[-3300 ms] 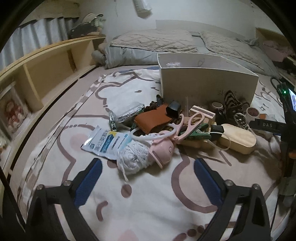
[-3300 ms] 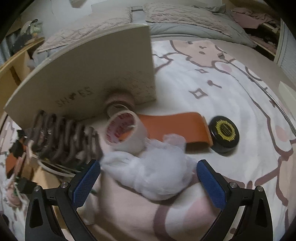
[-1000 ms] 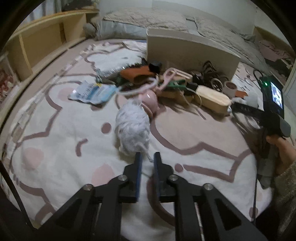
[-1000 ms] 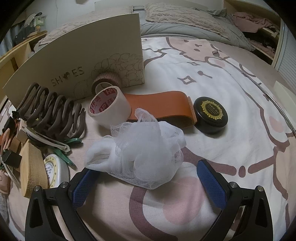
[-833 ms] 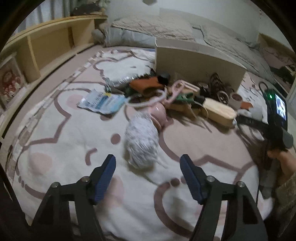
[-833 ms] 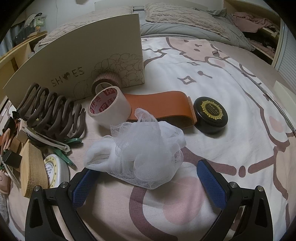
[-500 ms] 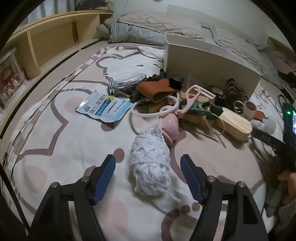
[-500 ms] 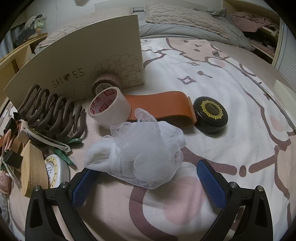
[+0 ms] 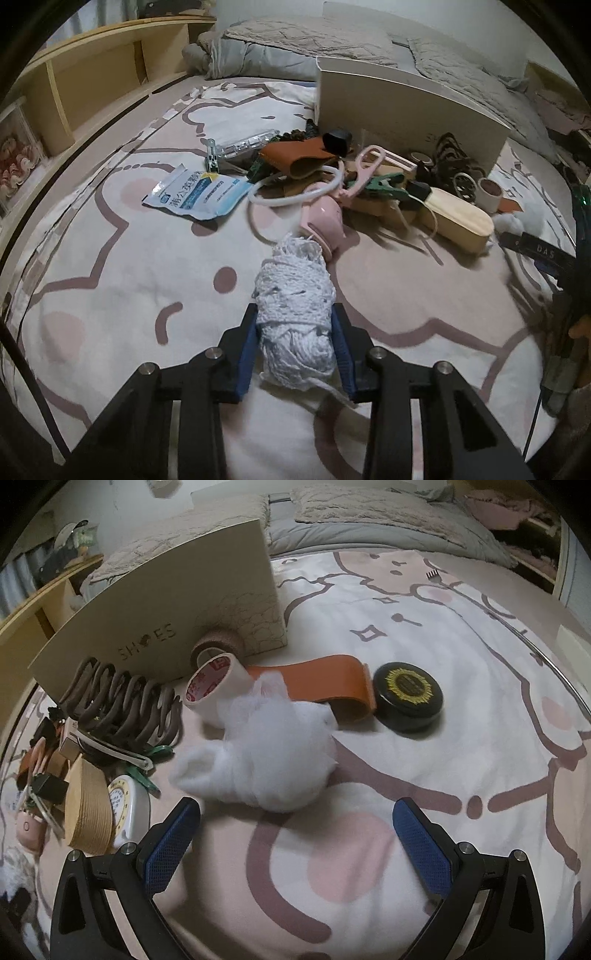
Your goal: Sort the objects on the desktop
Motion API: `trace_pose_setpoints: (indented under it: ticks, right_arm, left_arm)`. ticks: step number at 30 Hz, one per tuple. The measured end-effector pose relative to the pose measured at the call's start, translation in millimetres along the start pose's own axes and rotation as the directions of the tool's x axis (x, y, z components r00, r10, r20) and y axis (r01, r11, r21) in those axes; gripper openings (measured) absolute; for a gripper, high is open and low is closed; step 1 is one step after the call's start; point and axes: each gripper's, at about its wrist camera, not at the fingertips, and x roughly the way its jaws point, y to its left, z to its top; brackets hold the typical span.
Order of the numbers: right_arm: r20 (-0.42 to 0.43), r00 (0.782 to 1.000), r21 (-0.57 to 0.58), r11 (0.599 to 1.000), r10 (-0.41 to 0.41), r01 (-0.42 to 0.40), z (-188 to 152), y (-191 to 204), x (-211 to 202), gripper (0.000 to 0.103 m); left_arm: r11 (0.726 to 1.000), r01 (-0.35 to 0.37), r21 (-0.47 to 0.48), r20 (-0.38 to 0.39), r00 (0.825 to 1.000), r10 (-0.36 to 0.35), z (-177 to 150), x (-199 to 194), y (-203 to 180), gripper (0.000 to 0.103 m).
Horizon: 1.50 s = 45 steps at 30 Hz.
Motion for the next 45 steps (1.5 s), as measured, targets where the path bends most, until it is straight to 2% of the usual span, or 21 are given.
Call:
trace_pose_setpoints:
  ticks: [3, 9, 18, 25, 28, 32, 34, 35, 42, 43, 44, 45]
  right_arm:
    - [-0.008, 1.000, 0.006, 1.000, -0.002, 0.002, 3.2, -2.6, 0.3, 0.103]
    - [-0.026, 0.999, -0.001, 1.000, -0.026, 0.026, 7.5, -8.2, 2.4, 0.103]
    - [-0.024, 0.998, 0.006, 0.998, 0.059, -0.059, 23.7, -0.8, -1.3, 0.103]
    - [-0.021, 0.996, -0.007, 0.996, 0.092, -0.092, 38.7, 27.5, 4.6, 0.103]
    - [-0.017, 0.998, -0.048, 0.997, 0.055, -0.055, 33.1, 31.7, 3.6, 0.103]
    - [-0.027, 1.000, -0.080, 0.997, -0.006, 0.004, 34.4, 40.8, 14.6, 0.103]
    - [-0.044, 0.999, -0.053, 0.999, -0.011, 0.009, 35.7, 38.8, 22.3, 0.103]
    - [-0.055, 0.998, -0.022, 1.000, -0.001, -0.001, 36.4, 37.1, 26.8, 0.103]
    - [-0.031, 0.998, 0.055, 0.997, 0.055, -0.053, 37.4, 23.9, 24.3, 0.103]
    - [-0.025, 0.998, 0.053, 0.997, 0.059, -0.058, 33.7, 18.3, 20.3, 0.100]
    - [-0.017, 0.998, 0.045, 0.997, 0.059, -0.058, 34.5, 18.8, 19.8, 0.090]
    - [-0.010, 0.999, 0.035, 0.998, 0.052, -0.051, 34.8, 19.4, 19.9, 0.085]
  left_arm:
    - [1.000, 0.014, 0.020, -0.002, 1.000, -0.014, -3.9, -4.0, -6.2, 0.037]
    - [0.995, 0.091, 0.051, 0.000, 0.996, -0.091, -6.3, -9.8, -25.1, 0.037]
    - [0.961, 0.181, 0.208, 0.006, 0.982, -0.187, 10.7, -11.8, -71.2, 0.037]
    - [0.958, 0.166, 0.235, -0.008, 0.986, -0.169, 10.3, 3.4, -81.2, 0.037]
    - [0.964, 0.169, 0.204, -0.023, 0.986, -0.168, 5.5, 11.5, -76.1, 0.039]
    - [0.967, 0.167, 0.192, -0.007, 0.986, -0.169, 3.6, 12.1, -74.0, 0.045]
    - [0.969, 0.150, 0.196, -0.002, 0.988, -0.153, 3.8, 13.1, -74.2, 0.058]
    - [0.970, 0.149, 0.194, -0.002, 0.988, -0.152, 4.2, 13.6, -73.9, 0.060]
    - [0.968, 0.167, 0.185, -0.015, 0.986, -0.167, 11.2, 17.5, -73.6, 0.061]
    - [0.968, 0.169, 0.187, -0.016, 0.985, -0.169, 12.8, 17.8, -73.7, 0.061]
    - [0.967, 0.170, 0.190, -0.017, 0.985, -0.169, 14.1, 18.0, -74.1, 0.061]
    - [0.966, 0.168, 0.194, -0.020, 0.986, -0.167, 15.3, 18.1, -74.5, 0.061]
